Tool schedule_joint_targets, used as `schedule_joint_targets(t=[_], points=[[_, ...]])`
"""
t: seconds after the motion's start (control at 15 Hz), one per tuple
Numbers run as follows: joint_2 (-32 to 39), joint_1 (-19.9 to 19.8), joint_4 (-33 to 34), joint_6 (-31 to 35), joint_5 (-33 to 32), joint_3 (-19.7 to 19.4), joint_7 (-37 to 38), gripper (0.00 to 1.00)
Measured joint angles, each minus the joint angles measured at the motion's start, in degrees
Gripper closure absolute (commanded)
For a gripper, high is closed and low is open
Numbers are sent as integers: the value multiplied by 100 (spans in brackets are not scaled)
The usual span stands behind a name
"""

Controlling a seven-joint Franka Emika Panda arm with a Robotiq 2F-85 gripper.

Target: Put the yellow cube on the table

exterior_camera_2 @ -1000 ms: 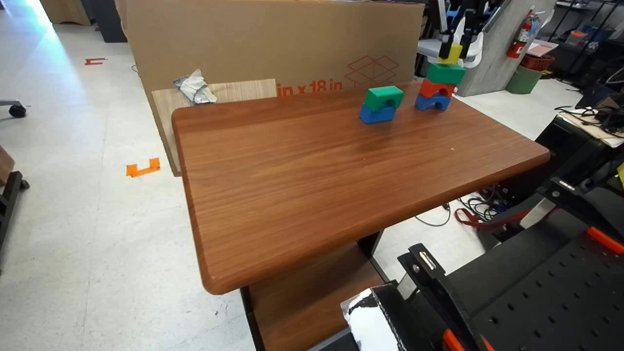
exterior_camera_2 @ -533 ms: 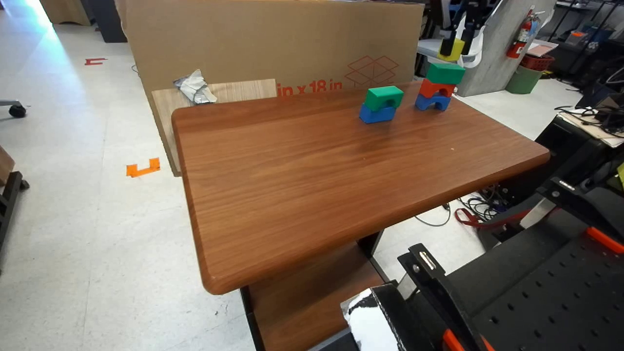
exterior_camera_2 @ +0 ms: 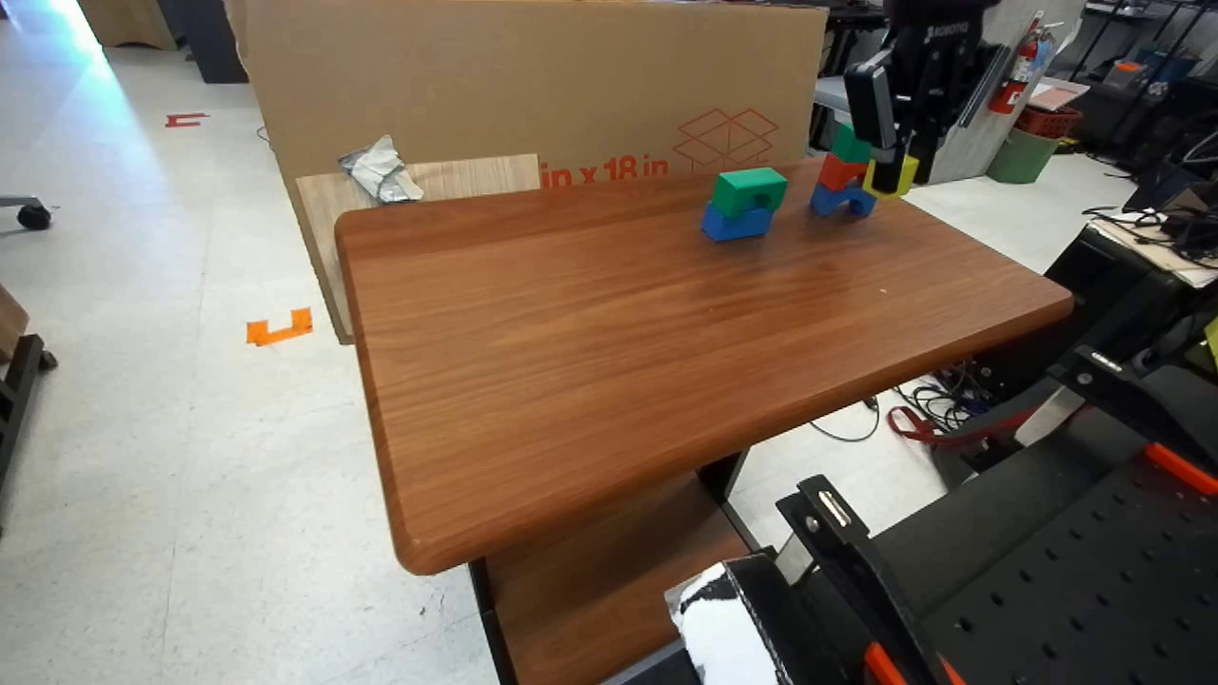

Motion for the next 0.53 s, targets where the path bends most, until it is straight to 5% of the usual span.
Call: schedule_joint_targets(t=[0.53], points=[[79, 209, -360, 128, -73, 113, -2, 92]])
